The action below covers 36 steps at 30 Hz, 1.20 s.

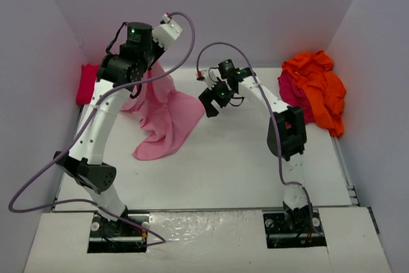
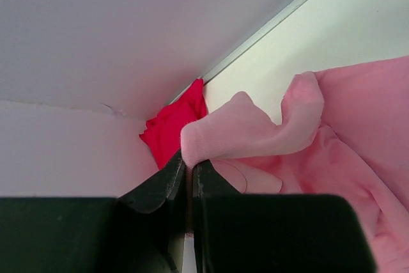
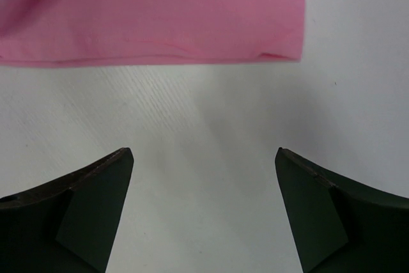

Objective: Fold and stack the t-shirts
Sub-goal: Flatten the tshirt out

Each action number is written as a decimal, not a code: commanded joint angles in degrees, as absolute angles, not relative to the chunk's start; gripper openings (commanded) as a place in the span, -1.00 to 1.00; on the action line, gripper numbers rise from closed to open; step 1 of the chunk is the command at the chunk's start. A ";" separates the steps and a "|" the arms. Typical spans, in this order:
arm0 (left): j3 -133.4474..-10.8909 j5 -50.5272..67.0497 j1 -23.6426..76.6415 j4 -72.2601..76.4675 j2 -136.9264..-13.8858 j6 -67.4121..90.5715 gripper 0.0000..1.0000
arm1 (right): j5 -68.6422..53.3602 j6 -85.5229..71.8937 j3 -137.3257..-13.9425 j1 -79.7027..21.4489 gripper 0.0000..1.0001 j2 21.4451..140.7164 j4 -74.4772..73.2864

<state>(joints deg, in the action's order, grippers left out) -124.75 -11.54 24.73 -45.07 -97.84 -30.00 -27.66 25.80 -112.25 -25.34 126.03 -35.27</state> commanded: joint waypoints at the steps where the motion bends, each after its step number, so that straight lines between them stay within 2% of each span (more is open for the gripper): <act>1: -125.71 -13.45 24.79 -41.74 -95.37 -30.16 -1.00 | -28.51 24.75 -122.89 -26.10 0.75 134.62 -37.25; 8: -124.06 -13.01 23.91 -42.49 -94.92 -29.97 -1.00 | -20.90 21.94 -137.69 -26.19 0.72 147.76 -37.00; 13: -123.05 -12.05 22.52 -42.71 -94.66 -29.45 -1.00 | -15.93 19.52 -138.52 -26.10 0.71 149.67 -32.55; 17: -121.78 -11.43 21.67 -42.58 -94.10 -29.09 -1.00 | -17.92 19.98 -139.47 -26.45 0.62 150.55 -31.60; 22: -121.38 -11.69 20.65 -42.68 -93.52 -29.38 -1.00 | -21.04 21.88 -139.40 -27.71 0.35 151.31 -31.64; 24: -121.41 -11.69 20.24 -42.47 -93.55 -29.51 -1.00 | -22.73 22.89 -137.62 -28.32 0.16 150.71 -31.67; 27: -121.46 -11.78 19.78 -42.10 -93.78 -29.62 -1.00 | -23.81 25.19 -134.26 -29.86 -0.29 149.35 -31.73; 29: -121.22 -11.70 19.38 -41.46 -93.94 -29.54 -1.00 | -22.14 26.02 -132.69 -30.60 -0.94 149.01 -31.73; 30: -120.96 -11.65 19.17 -41.07 -93.95 -29.41 -1.00 | -21.53 26.30 -132.30 -31.04 -1.00 148.89 -31.77; 33: -119.52 -11.80 18.75 -39.61 -93.73 -29.33 -1.00 | -17.93 26.56 -131.67 -31.54 -1.00 148.41 -31.88; 36: -117.33 -14.57 17.48 -35.76 -93.09 -29.20 -1.00 | -6.87 26.66 -131.19 -31.12 -1.00 145.75 -31.68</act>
<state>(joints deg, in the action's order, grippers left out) -118.68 -10.92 19.17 -43.75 -97.28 -29.80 -19.50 25.48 -133.87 -30.66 148.91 -28.30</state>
